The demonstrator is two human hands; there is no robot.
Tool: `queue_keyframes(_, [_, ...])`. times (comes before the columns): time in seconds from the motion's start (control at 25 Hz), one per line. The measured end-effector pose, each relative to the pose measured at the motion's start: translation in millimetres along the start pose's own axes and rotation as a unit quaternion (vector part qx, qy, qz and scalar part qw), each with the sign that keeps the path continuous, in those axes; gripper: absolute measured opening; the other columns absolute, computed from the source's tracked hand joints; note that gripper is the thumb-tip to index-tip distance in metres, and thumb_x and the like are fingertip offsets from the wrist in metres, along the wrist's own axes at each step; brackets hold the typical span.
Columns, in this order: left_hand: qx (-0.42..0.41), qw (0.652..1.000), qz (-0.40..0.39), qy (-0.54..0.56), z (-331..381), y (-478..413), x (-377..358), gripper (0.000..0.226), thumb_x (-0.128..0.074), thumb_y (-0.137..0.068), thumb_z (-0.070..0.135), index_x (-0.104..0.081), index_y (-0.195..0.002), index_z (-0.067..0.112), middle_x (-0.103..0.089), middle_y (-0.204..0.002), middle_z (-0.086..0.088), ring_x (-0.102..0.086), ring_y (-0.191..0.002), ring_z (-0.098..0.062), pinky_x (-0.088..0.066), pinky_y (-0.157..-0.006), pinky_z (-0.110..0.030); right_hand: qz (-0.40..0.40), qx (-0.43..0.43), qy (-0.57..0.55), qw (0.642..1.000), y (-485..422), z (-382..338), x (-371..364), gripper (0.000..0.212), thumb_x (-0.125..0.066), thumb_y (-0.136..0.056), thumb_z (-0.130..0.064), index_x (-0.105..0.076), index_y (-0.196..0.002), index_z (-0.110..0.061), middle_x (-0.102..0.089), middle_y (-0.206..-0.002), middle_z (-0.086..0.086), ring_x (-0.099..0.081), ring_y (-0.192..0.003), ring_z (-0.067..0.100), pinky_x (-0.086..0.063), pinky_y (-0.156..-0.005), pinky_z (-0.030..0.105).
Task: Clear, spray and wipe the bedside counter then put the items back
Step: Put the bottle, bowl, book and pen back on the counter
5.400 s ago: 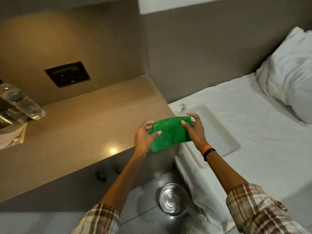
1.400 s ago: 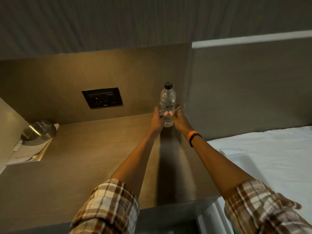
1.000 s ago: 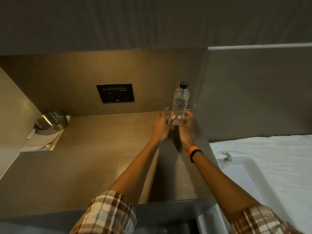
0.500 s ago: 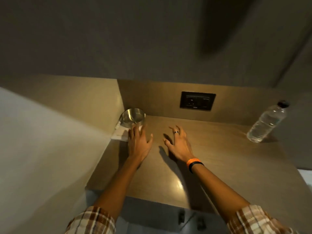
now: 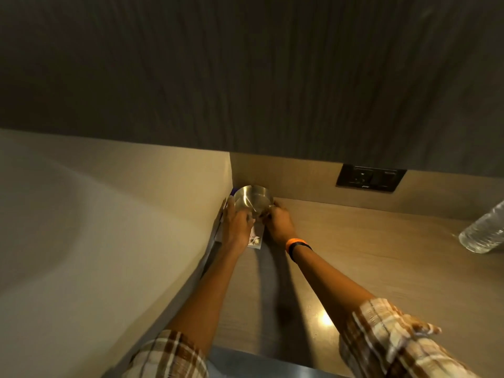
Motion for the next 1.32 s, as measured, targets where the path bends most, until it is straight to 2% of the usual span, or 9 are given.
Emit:
queue_keyframes(0.16, [-0.027,0.998,-0.025,0.054,17.8,9.7,-8.7,0.018,-0.079,-0.083,0.026,-0.076,-0.093,0.011,-0.042,-0.154,-0.009,-0.039,-0.139,-0.028,-0.037,-0.104,-0.031,0.014,0.007,-0.066,0.998,32.2,24.4,27.5,0.006,-0.062,-0.094,-0.004,-0.066,-0.092,0.001,-0.060,-0.118,0.017,-0.060,-0.095,0.026,-0.052,-0.084,0.035])
queue_keyframes(0.24, [-0.031,0.990,-0.065,0.118,45.0,24.0,-27.4,0.012,-0.084,-0.076,0.023,-0.075,-0.078,0.016,-0.063,-0.130,-0.007,-0.058,-0.118,-0.026,-0.040,-0.084,-0.016,0.039,-0.014,-0.103,0.994,61.3,52.1,56.8,0.007,-0.064,-0.092,-0.001,-0.064,-0.091,0.006,-0.056,-0.124,0.015,-0.061,-0.101,0.027,-0.055,-0.092,0.039])
queue_keyframes(0.32, [-0.040,0.980,-0.118,0.155,81.4,41.0,-54.7,0.016,-0.087,-0.072,0.026,-0.076,-0.077,0.015,-0.071,-0.109,-0.006,-0.066,-0.102,-0.026,-0.048,-0.076,-0.023,0.070,-0.032,-0.117,0.990,91.2,85.0,90.2,0.006,-0.067,-0.089,0.000,-0.066,-0.089,0.007,-0.056,-0.124,0.012,-0.062,-0.104,0.025,-0.055,-0.093,0.034])
queue_keyframes(0.4, [-0.044,0.966,-0.159,0.200,123.7,59.7,-79.9,0.020,-0.089,-0.071,0.022,-0.077,-0.082,0.009,-0.068,-0.117,-0.012,-0.066,-0.102,-0.027,-0.057,-0.086,-0.039,0.094,-0.049,-0.111,0.988,116.0,117.2,122.6,0.006,-0.072,-0.086,-0.002,-0.070,-0.087,0.005,-0.056,-0.119,0.007,-0.061,-0.102,0.017,-0.052,-0.090,0.022])
queue_keyframes(0.52, [-0.067,0.955,-0.170,0.234,185.9,84.7,-108.2,0.019,-0.089,-0.067,0.006,-0.071,-0.071,0.010,-0.061,-0.129,-0.006,-0.066,-0.095,-0.020,-0.059,-0.073,-0.024,0.127,-0.081,-0.108,0.983,145.3,160.4,165.8,0.004,-0.075,-0.084,-0.007,-0.074,-0.083,-0.003,-0.058,-0.110,-0.001,-0.058,-0.094,-0.003,-0.045,-0.083,0.014])
queue_keyframes(0.76, [-0.088,0.942,-0.186,0.266,260.3,103.3,-153.1,0.013,-0.080,-0.072,-0.011,-0.067,-0.074,-0.010,-0.061,-0.118,-0.021,-0.068,-0.076,-0.001,-0.052,-0.059,-0.008,0.165,-0.152,-0.069,0.972,172.7,218.2,216.8,0.010,-0.071,-0.086,-0.036,-0.069,-0.079,-0.030,-0.059,-0.109,-0.019,-0.061,-0.098,0.006,-0.052,-0.083,0.033])
queue_keyframes(1.08, [-0.128,0.961,-0.185,0.162,267.7,85.3,-183.8,0.015,-0.072,-0.089,0.015,-0.067,-0.097,0.004,-0.061,-0.116,-0.018,-0.062,-0.105,-0.033,-0.052,-0.094,-0.043,0.123,-0.148,-0.047,0.980,160.5,224.4,240.8,0.013,-0.071,-0.089,-0.033,-0.070,-0.099,-0.024,-0.055,-0.131,-0.013,-0.059,-0.114,0.015,-0.052,-0.092,0.034])
queue_keyframes(1.2, [-0.121,0.955,-0.193,0.190,265.3,93.5,-176.5,0.036,-0.076,-0.086,0.019,-0.063,-0.119,0.013,-0.022,-0.161,-0.016,-0.048,-0.133,-0.023,-0.047,-0.109,-0.040,0.156,-0.145,-0.065,0.975,167.1,220.9,238.8,0.045,-0.077,-0.085,-0.024,-0.062,-0.127,-0.018,-0.038,-0.152,-0.001,-0.042,-0.138,0.019,-0.036,-0.104,0.019])
queue_keyframes(1.32, [-0.121,0.970,-0.119,0.176,243.1,106.4,-153.2,0.061,-0.077,-0.084,0.023,-0.049,-0.138,0.029,-0.002,-0.167,0.005,-0.020,-0.143,-0.007,-0.031,-0.108,-0.022,0.288,-0.103,-0.062,0.950,182.6,201.7,220.4,0.033,-0.070,-0.089,-0.009,-0.063,-0.121,-0.014,-0.035,-0.152,0.002,-0.040,-0.138,0.015,-0.039,-0.117,0.035])
Point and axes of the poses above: each hand's wrist, its own y-axis away from the middle knuckle, its own x-axis out of the back of the hand, z = x × y, the point moved 4 cm from there along -y, towards the middle knuckle
